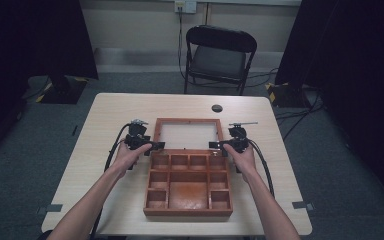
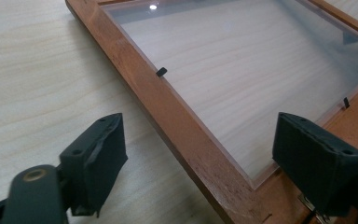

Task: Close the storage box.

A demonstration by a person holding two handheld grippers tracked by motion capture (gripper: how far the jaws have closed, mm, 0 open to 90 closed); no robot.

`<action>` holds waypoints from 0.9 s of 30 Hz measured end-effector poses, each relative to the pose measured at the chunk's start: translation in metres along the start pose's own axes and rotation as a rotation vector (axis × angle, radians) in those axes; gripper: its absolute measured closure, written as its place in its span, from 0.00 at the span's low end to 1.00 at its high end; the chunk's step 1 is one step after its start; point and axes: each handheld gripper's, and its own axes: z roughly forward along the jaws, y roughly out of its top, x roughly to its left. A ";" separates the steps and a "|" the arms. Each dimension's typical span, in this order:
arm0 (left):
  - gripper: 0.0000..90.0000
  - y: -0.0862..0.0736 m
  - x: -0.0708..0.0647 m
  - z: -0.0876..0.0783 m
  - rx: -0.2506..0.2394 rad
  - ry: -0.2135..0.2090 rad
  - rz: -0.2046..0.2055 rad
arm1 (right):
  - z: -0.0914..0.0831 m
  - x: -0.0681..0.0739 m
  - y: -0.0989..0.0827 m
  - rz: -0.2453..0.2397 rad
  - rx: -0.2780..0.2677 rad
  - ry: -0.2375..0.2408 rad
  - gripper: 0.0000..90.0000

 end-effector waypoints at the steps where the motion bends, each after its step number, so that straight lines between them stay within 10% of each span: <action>1: 0.17 0.000 0.000 0.001 0.000 -0.008 -0.008 | 0.002 -0.003 -0.001 0.034 0.005 0.035 0.15; 6: 0.17 -0.001 0.000 0.005 0.009 -0.051 -0.035 | 0.008 0.000 -0.003 0.035 0.011 0.092 0.18; 27: 0.13 -0.003 0.004 0.009 0.014 -0.100 -0.109 | 0.003 0.009 -0.003 -0.024 -0.025 0.042 0.18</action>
